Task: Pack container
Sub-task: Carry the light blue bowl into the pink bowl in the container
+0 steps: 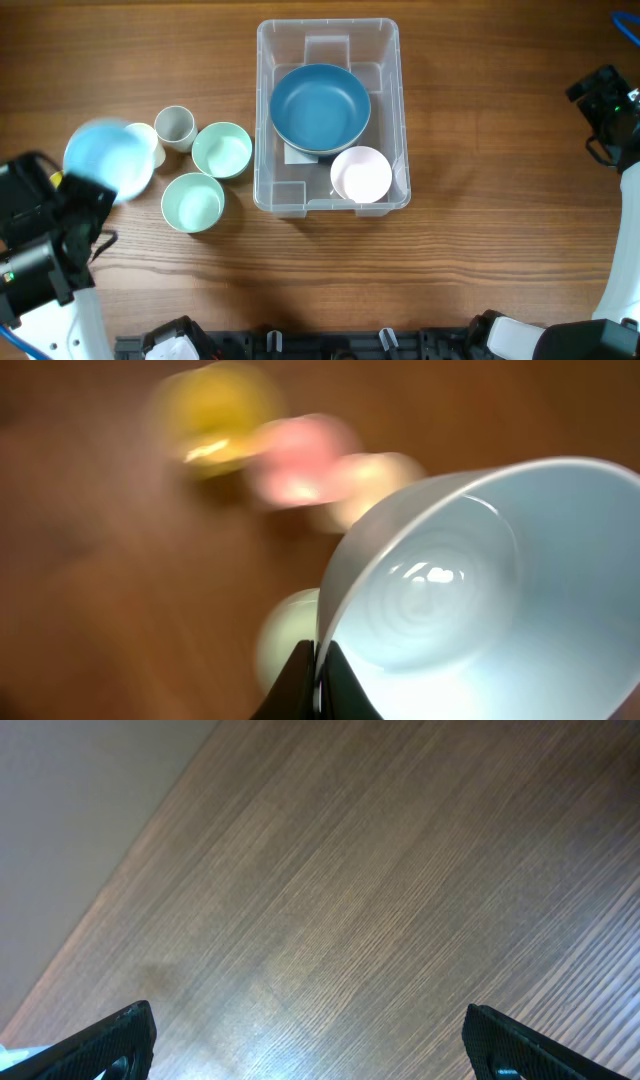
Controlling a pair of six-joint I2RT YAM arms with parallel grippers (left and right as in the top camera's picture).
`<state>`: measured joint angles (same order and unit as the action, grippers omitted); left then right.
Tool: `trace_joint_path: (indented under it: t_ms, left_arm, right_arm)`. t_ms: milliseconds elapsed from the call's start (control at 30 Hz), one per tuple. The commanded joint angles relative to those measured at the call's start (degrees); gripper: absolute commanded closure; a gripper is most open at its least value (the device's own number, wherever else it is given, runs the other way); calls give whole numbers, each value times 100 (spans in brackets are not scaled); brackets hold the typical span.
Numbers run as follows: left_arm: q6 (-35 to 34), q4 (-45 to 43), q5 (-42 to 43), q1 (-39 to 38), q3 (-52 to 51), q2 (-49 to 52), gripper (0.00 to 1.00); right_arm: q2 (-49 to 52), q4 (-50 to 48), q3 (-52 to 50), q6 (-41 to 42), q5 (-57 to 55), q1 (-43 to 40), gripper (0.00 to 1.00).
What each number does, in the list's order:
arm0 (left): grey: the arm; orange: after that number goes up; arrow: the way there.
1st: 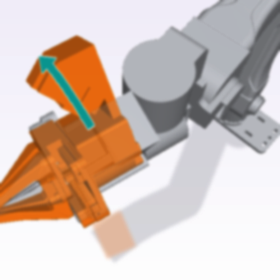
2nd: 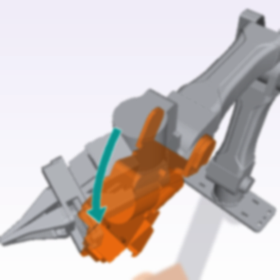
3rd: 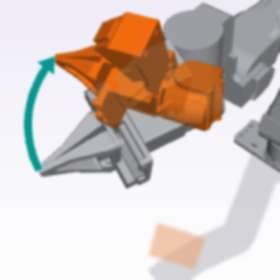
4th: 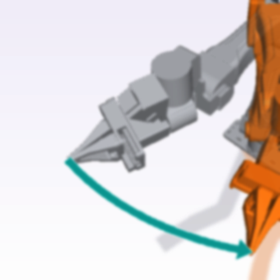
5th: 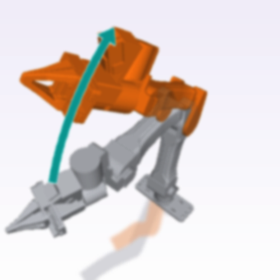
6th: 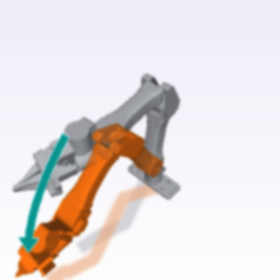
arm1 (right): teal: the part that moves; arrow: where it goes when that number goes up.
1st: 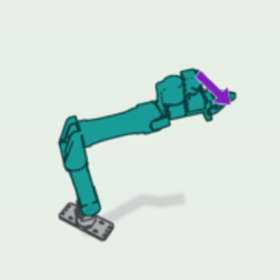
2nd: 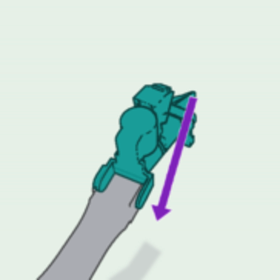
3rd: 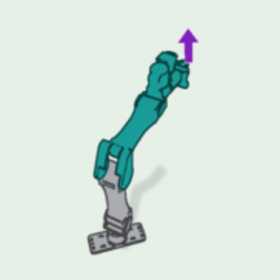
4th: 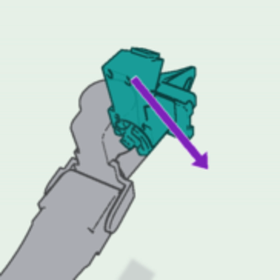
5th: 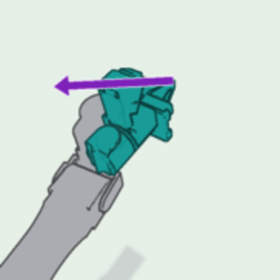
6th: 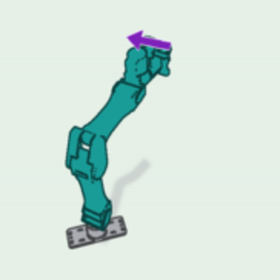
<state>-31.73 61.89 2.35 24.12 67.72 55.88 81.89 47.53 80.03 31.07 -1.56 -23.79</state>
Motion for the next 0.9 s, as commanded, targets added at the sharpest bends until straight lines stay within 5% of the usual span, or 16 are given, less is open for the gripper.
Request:
trace_joint_path:
  t_ms: [0,367,767,867]
  left_arm:
    - [623,-776,1296,-1196,264,216,96]
    - [603,-2293,848,-4712,264,2402,96]
    - [608,-2090,833,-5657,264,3888,95]
    - [608,-2109,831,-5777,302,3884,80]
  right_arm:
    - [42,-13,11,61,-11,-2,0]
    - [42,-13,11,61,-11,-2,0]
    - [42,-13,11,61,-11,-2,0]
    - [42,-13,11,61,-11,-2,1]
